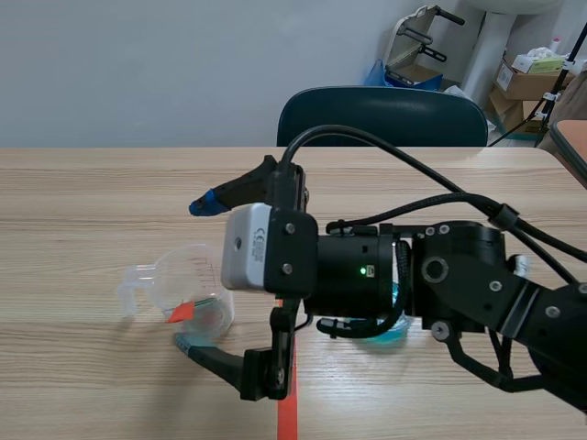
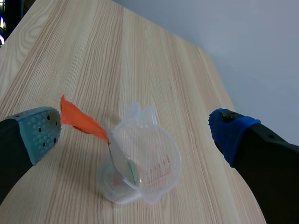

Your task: Do the redox reaction experiment

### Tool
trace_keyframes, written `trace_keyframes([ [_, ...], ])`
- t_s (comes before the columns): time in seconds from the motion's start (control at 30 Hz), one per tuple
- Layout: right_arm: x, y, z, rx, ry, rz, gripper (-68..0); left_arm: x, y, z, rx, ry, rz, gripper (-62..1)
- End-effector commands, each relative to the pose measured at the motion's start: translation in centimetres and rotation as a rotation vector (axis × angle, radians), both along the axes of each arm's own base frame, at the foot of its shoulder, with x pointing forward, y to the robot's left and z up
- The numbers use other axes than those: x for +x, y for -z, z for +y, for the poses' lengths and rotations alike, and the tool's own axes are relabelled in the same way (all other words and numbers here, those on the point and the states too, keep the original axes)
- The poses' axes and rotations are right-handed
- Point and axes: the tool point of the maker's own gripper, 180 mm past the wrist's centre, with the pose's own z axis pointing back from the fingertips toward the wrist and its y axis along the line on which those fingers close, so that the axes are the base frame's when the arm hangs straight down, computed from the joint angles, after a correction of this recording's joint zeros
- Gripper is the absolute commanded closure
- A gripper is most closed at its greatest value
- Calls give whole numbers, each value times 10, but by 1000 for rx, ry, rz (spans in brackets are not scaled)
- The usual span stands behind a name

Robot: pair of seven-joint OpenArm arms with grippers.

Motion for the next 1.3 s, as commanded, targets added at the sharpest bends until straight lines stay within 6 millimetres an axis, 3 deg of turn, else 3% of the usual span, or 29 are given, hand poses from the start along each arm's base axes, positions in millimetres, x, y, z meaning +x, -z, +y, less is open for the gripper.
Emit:
trace_keyframes([
  [0.0, 5, -9, 2, 23, 3, -19, -679, 4, -8, -5, -21, 1, -26, -623],
  [0.1, 6, -9, 4, 25, 7, -20, -650, 4, -8, -4, -20, 1, -26, -623],
  [0.33, 7, -9, 4, 23, 8, -22, -432, 4, -8, -4, -20, 1, -26, -623],
  [0.53, 7, -10, 4, 25, 10, -24, -183, 4, -8, -4, -20, 1, -26, -623],
  [0.73, 7, -9, 4, 23, 11, -24, -14, 4, -8, -4, -20, 1, -26, -623],
  [1.0, 8, -12, 4, 26, -1, -5, -9, 4, -8, -4, -20, 1, -26, -623],
  [1.27, 26, -39, 7, 63, 2, 114, -9, 3, -7, -4, -19, 1, -23, -623],
])
